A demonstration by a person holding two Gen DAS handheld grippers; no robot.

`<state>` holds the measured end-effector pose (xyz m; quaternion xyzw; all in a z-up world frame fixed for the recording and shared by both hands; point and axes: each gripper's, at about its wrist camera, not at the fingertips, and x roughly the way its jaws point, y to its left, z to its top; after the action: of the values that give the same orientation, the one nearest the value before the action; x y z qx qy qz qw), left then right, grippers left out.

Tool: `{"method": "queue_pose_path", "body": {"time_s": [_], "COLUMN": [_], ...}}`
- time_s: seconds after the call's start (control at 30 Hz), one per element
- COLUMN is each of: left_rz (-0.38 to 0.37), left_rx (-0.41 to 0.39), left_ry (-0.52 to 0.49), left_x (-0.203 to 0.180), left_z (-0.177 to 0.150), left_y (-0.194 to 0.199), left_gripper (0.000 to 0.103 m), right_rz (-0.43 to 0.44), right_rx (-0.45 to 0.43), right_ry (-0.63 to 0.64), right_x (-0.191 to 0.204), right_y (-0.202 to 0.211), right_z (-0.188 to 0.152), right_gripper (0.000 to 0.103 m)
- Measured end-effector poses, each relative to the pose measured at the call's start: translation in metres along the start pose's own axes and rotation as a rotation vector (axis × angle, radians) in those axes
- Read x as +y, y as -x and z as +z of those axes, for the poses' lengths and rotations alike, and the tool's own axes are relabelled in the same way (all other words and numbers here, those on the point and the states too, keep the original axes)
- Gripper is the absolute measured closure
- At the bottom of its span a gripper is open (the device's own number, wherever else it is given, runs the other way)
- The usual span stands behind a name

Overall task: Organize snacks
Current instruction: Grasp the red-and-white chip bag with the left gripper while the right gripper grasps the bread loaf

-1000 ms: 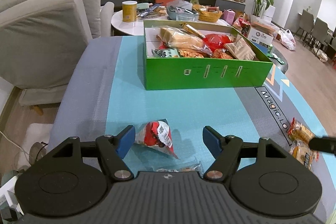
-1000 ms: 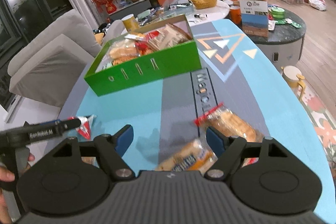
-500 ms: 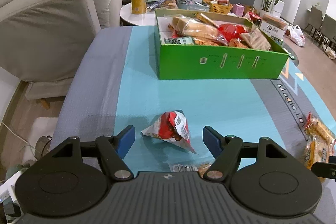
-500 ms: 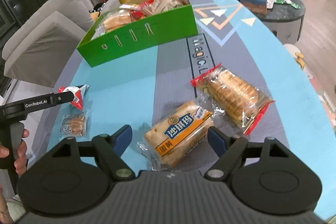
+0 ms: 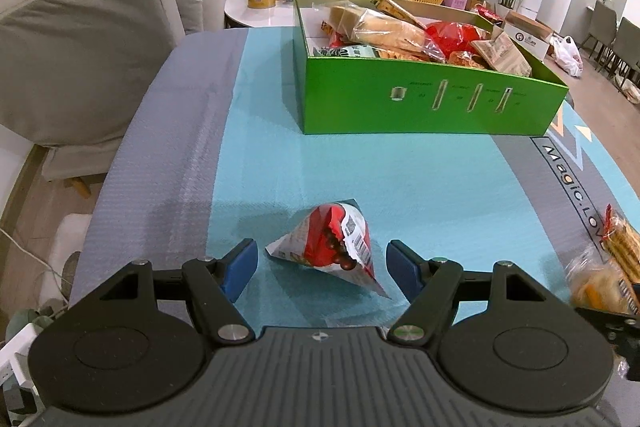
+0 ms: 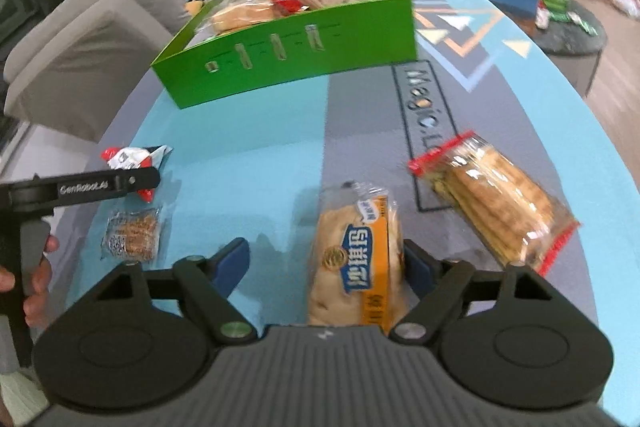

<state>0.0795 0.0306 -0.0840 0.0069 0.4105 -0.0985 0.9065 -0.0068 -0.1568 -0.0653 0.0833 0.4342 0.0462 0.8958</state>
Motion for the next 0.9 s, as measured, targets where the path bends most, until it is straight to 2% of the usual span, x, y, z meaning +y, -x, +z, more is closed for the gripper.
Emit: {"method": "queue_pose_path", "body": {"time_s": [0.1,0.17,0.3,0.37,0.4,0.43,0.63,0.73,0.8,0.83,0.9], "left_rz": [-0.002,-0.002,0.002,-0.006,-0.008,-0.008,-0.008,-0.009,-0.018,-0.020,-0.023], "left_rx": [0.001,0.001,-0.001,-0.007,-0.010,-0.009,-0.014,-0.035,-0.050,-0.057,-0.072], "left_ry": [0.001,-0.003,-0.016,-0.024,-0.029,-0.034,-0.076,-0.084,-0.083,-0.084,-0.087], "left_x": [0.001,0.001,0.001,0.000,-0.001,-0.001,-0.003,-0.006,-0.007,-0.008,-0.009], "left_z": [0.001,0.001,0.000,0.000,0.000,0.000,-0.001,0.000,0.002,0.002,0.004], "left_y": [-0.003,-0.004,-0.006,-0.006,-0.006,-0.007,-0.002,0.005,0.010,0.013,0.019], "left_gripper": [0.034,0.034,0.035,0.037,0.042,0.048,0.052,0.052,0.052,0.052,0.052], "right_rz": [-0.003,0.011,0.026,0.032,0.035,0.037,0.018,-0.004,-0.003,-0.006,-0.005], "right_rx": [-0.008,-0.010,-0.009,-0.008,-0.006,-0.003,0.006,0.025,0.033,0.026,0.023], "right_ry": [0.030,0.022,0.022,0.017,0.015,0.015,0.067,0.112,0.123,0.129,0.128], "right_x": [0.005,0.006,0.007,0.007,0.006,0.006,0.006,0.009,0.009,0.010,0.010], "right_y": [-0.004,-0.005,-0.007,-0.008,-0.008,-0.007,0.002,0.003,0.003,0.003,0.005], "right_z": [0.003,0.004,0.008,0.008,0.009,0.008,0.001,-0.004,-0.006,-0.006,-0.005], "right_gripper": [0.046,0.053,0.054,0.054,0.054,0.052,0.031,0.031,0.032,0.041,0.046]}}
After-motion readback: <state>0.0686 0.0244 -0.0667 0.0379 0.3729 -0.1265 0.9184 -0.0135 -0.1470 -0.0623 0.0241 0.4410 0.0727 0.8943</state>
